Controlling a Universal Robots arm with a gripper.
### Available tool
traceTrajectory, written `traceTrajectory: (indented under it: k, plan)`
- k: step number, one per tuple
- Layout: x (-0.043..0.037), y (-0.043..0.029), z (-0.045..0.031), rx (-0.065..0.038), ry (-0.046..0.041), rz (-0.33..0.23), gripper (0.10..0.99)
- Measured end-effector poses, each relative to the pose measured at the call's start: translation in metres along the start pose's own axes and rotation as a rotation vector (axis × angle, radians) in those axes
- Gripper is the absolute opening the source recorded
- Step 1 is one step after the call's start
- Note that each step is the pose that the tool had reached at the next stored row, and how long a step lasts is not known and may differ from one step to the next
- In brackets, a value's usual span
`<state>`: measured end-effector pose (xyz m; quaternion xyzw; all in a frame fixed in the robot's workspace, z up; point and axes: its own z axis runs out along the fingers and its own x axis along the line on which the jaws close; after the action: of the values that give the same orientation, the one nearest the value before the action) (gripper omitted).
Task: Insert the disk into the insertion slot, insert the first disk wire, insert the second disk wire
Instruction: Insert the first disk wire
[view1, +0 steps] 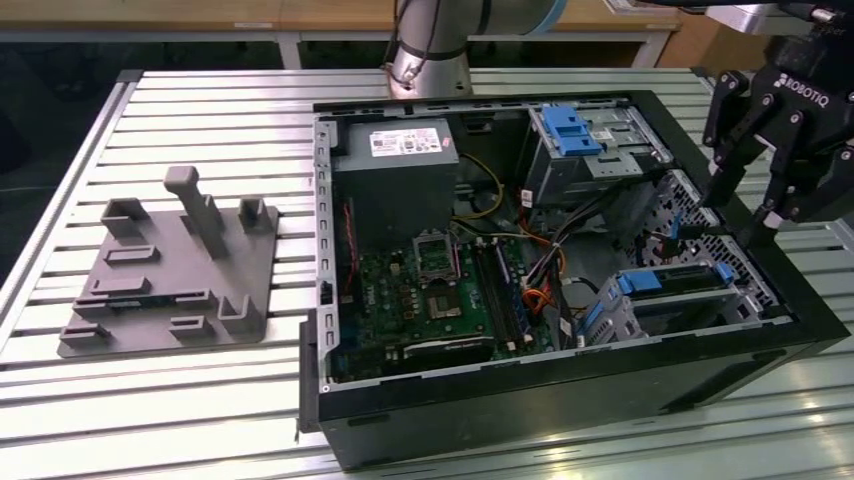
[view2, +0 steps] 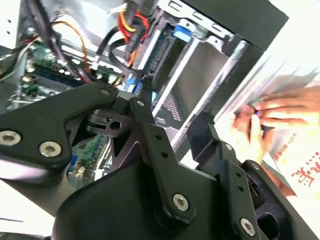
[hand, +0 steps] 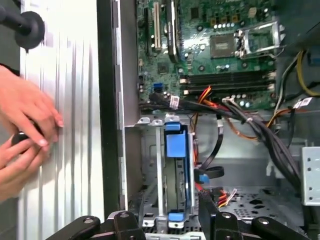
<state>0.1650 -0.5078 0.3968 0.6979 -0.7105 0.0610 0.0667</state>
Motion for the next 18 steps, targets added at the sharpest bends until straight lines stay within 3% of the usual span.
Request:
traceTrajectory:
  k: [4,8,11,13,18]
  plan:
    - [-0.0011,-0.0002,0.0009,0.007,0.0058,0.031,0.557]
    - [-0.0156,-0.0037,0.0015,0.007,0.0108,0.031,0.557]
    - [-0.0240,-0.0065,0.0029,0.007,0.0212,0.032,0.557]
    - [-0.0261,-0.0076,0.0032,0.008,0.0406,0.032,0.557]
    - [-0.0297,-0.0104,0.0038,0.010,0.1022,0.032,0.557]
